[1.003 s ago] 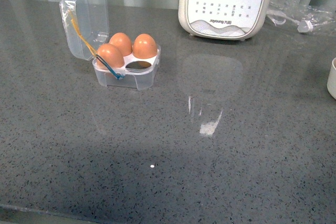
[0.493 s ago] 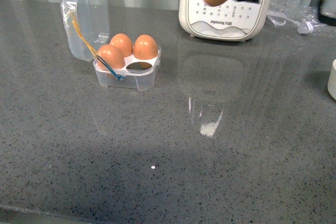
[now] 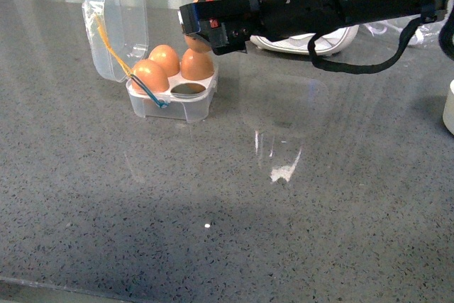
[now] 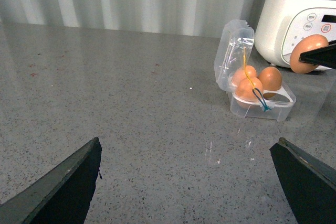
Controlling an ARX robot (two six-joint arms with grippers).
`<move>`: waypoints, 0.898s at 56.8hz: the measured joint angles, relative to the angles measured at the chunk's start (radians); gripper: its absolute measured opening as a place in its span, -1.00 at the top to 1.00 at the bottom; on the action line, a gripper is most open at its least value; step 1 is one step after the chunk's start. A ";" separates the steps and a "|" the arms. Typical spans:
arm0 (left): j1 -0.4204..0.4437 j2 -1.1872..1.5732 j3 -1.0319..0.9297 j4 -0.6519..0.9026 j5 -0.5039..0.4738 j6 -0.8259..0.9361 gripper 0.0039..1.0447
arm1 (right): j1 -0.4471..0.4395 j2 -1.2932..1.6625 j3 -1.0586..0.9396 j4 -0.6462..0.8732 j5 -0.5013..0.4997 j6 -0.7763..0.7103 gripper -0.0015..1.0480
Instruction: Put egg into box
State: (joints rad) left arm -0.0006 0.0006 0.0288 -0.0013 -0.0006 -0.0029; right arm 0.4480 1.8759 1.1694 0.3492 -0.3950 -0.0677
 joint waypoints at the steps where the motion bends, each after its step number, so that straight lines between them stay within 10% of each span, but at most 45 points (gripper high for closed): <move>1: 0.000 0.000 0.000 0.000 0.000 0.000 -0.88 | 0.001 0.002 0.003 -0.002 0.000 -0.001 0.20; 51: 0.000 0.000 0.000 0.000 0.000 0.000 -0.88 | 0.030 0.080 0.061 -0.034 0.008 -0.095 0.12</move>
State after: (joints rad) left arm -0.0006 0.0006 0.0288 -0.0013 -0.0010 -0.0029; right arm 0.4778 1.9560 1.2301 0.3153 -0.3866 -0.1627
